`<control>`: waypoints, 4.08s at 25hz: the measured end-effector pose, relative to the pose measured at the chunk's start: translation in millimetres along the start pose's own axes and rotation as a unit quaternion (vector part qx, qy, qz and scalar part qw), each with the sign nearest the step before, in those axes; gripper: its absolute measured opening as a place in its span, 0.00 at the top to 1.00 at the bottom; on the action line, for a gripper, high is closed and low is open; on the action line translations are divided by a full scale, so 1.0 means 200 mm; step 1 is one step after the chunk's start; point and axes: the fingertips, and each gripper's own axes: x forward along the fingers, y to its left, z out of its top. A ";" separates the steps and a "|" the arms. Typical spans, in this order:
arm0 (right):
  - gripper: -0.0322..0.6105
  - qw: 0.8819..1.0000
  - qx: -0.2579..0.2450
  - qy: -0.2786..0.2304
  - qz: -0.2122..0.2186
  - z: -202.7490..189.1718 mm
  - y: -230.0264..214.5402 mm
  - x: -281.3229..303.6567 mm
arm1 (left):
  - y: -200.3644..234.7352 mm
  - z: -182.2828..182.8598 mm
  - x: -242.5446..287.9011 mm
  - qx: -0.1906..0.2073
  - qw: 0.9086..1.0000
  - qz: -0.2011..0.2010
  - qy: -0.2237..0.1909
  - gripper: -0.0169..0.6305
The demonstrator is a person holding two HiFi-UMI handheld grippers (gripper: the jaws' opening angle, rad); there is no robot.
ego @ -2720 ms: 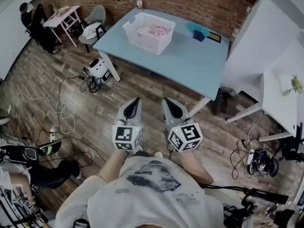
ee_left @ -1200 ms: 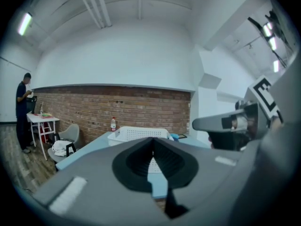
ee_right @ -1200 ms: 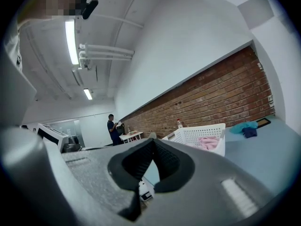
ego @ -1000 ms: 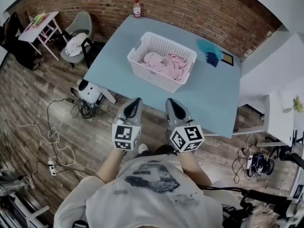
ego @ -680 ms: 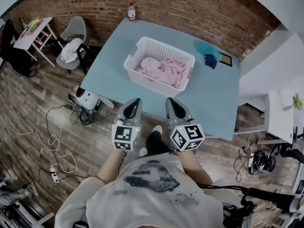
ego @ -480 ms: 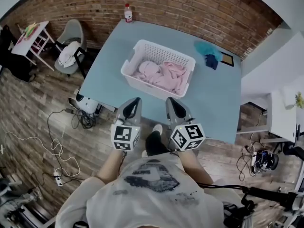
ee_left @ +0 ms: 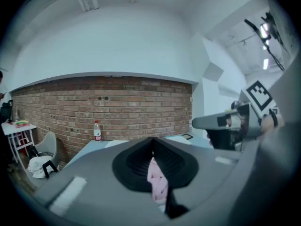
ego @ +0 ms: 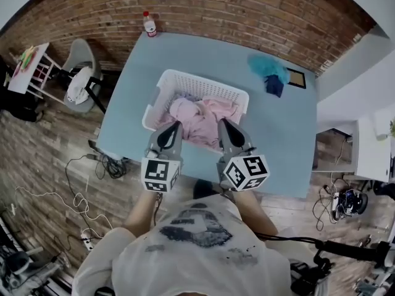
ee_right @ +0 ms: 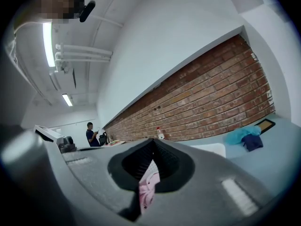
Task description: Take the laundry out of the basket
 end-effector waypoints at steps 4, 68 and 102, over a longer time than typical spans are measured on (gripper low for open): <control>0.95 1.000 0.015 -0.004 -0.017 0.05 -0.21 0.14 | 0.03 0.08 0.23 0.011 1.000 -0.019 0.007 0.99; 0.95 0.966 0.044 -0.039 -0.251 0.07 -0.70 0.02 | -0.46 -0.80 0.85 -0.019 0.838 -0.385 0.387 0.16; 0.95 0.982 0.061 -0.012 -0.178 0.08 -0.94 -0.08 | -0.62 -1.38 0.98 0.208 0.754 -0.351 0.515 0.12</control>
